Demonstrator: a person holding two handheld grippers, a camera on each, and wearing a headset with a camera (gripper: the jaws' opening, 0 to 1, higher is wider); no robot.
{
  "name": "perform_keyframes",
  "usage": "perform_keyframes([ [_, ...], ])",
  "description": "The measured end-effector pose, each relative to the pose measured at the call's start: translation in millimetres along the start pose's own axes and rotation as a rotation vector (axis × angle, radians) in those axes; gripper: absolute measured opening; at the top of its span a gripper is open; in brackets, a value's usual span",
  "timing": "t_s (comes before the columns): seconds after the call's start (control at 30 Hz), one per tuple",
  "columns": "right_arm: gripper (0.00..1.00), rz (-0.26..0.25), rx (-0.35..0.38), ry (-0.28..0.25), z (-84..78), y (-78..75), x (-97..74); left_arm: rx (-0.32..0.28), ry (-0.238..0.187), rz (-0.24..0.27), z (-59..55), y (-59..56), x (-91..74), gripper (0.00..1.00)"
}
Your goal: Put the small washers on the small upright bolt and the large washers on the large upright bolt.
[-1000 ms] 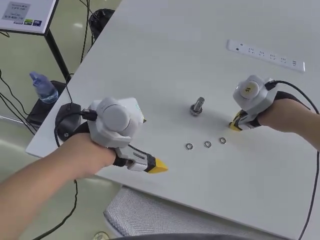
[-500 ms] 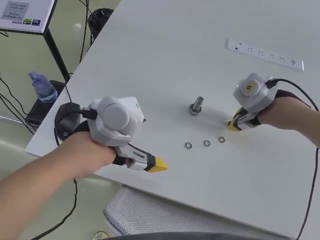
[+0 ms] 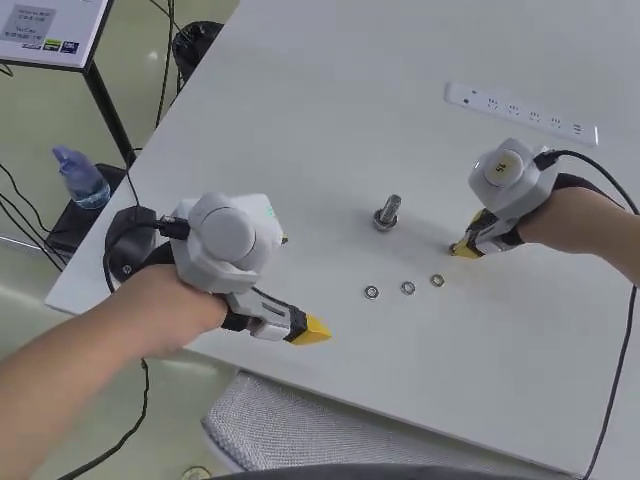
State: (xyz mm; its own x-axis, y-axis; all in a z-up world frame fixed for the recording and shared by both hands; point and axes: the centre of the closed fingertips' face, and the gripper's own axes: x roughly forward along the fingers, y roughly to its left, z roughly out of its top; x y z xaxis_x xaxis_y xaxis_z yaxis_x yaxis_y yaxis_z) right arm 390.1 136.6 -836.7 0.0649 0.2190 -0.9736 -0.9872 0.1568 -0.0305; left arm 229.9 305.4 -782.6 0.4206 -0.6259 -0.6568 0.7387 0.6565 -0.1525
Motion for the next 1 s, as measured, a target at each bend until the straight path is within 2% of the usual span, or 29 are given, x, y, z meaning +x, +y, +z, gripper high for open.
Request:
perform_keyframes([
  [0.37,0.24,-0.012,-0.005,-0.011,4.3,3.6,-18.5,0.027,0.007,0.0,3.0,-1.5,-2.8,0.8],
  [0.53,0.24,-0.018,-0.002,-0.013,3.2,6.8,-25.7,0.045,0.0,0.002,7.3,-1.7,-3.4,0.8],
  [0.67,0.24,-0.021,0.001,-0.022,4.8,11.3,-31.3,0.047,-0.022,-0.005,14.7,-4.5,-3.3,0.8],
  [1.0,0.24,-0.017,-0.003,-0.039,7.9,24.9,-37.2,0.062,-0.016,-0.004,10.8,-8.6,-5.8,0.8],
])
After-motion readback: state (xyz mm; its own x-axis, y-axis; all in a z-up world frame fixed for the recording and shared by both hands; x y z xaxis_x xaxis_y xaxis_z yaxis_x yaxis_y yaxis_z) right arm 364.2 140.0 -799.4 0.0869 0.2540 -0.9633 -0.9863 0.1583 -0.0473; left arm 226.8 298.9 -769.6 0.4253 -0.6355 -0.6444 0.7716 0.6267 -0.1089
